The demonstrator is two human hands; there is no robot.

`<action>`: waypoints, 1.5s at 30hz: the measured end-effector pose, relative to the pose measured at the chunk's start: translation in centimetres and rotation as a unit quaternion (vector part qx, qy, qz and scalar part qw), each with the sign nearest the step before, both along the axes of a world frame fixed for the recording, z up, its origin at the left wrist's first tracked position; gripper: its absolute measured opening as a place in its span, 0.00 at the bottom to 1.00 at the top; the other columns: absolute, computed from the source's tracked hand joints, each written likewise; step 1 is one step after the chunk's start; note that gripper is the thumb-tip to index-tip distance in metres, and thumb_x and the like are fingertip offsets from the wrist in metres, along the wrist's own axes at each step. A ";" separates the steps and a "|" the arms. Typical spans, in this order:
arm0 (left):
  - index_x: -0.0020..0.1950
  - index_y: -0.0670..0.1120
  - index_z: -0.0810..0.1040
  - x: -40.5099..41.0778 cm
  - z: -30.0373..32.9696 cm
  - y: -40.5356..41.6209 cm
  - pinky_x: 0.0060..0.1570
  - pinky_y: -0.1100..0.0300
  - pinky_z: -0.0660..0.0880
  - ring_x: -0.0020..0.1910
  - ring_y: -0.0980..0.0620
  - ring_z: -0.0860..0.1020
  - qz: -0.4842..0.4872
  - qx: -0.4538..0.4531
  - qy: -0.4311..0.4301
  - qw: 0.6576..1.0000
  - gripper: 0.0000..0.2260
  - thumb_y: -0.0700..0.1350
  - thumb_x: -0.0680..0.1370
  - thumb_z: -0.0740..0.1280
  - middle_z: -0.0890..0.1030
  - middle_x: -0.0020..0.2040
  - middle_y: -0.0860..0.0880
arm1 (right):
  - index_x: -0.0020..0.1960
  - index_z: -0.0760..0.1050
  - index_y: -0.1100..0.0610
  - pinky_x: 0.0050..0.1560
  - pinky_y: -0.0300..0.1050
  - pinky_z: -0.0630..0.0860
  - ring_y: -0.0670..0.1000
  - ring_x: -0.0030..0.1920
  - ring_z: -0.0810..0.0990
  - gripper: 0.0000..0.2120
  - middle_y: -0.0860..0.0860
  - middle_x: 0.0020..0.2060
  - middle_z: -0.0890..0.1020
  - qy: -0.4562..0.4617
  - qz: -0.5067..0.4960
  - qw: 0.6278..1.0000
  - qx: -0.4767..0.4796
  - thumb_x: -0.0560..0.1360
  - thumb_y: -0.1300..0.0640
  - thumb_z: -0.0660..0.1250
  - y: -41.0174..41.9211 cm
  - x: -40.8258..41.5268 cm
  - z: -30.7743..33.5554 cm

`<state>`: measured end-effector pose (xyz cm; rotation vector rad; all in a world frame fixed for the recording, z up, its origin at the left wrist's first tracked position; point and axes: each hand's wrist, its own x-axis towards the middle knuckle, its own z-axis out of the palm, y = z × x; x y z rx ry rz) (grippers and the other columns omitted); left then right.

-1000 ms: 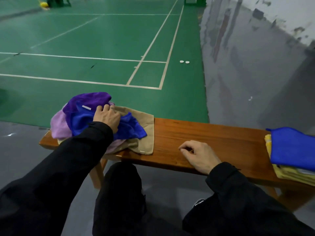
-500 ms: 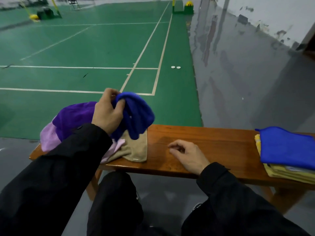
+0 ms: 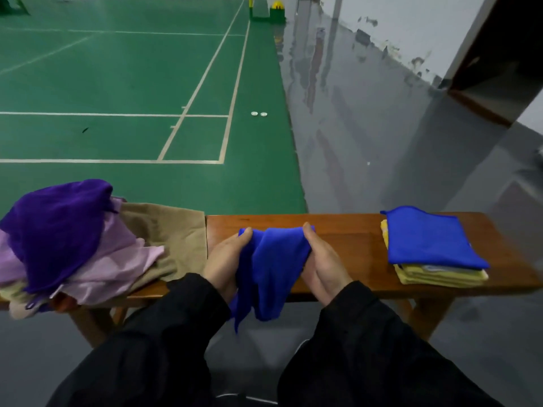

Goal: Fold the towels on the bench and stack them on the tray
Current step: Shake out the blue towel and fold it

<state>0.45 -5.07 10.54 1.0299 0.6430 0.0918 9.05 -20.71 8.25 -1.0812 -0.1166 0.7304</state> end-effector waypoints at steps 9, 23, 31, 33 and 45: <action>0.60 0.40 0.84 1.5 3.1 0.1 0.44 0.56 0.83 0.47 0.46 0.85 -0.143 -0.097 -0.029 0.984 0.16 0.49 0.79 0.65 0.85 0.54 0.40 | 0.57 0.81 0.70 0.64 0.57 0.79 0.62 0.59 0.83 0.30 0.68 0.59 0.82 0.008 0.017 0.994 0.105 0.66 0.48 0.79 -1.5 1.1 2.6; 0.56 0.53 0.85 1.8 1.5 -2.2 0.55 0.59 0.76 0.49 0.55 0.82 0.036 0.325 -0.205 0.922 0.09 0.41 0.79 0.71 0.85 0.48 0.52 | 0.61 0.76 0.51 0.57 0.48 0.81 0.50 0.55 0.84 0.16 0.51 0.54 0.85 -0.306 -0.140 0.929 -0.158 0.76 0.46 0.73 -0.4 -1.6 3.8; 0.57 0.51 0.79 1.0 0.8 -3.3 0.46 0.55 0.77 0.44 0.53 0.79 -0.018 0.518 -0.206 0.830 0.09 0.47 0.77 0.67 0.79 0.45 0.53 | 0.51 0.85 0.51 0.55 0.65 0.81 0.55 0.49 0.87 0.13 0.52 0.45 0.88 -0.274 -0.121 0.936 -0.183 0.82 0.46 0.64 1.1 -2.1 4.3; 0.52 0.52 0.77 1.2 1.3 -3.2 0.38 0.51 0.77 0.36 0.50 0.78 -0.011 0.411 -0.187 0.892 0.08 0.54 0.76 0.69 0.78 0.41 0.52 | 0.52 0.84 0.55 0.55 0.67 0.80 0.60 0.49 0.86 0.16 0.56 0.46 0.87 -0.276 -0.089 0.939 -0.183 0.83 0.46 0.61 1.0 -2.2 4.6; 0.43 0.45 0.70 2.8 1.1 0.5 0.31 0.58 0.70 0.31 0.54 0.71 0.009 0.334 -0.118 0.935 0.10 0.40 0.83 0.65 0.71 0.34 0.48 | 0.50 0.81 0.56 0.53 0.58 0.80 0.54 0.48 0.84 0.09 0.55 0.44 0.86 -0.297 -0.090 0.921 -0.236 0.84 0.56 0.64 -0.3 0.3 6.0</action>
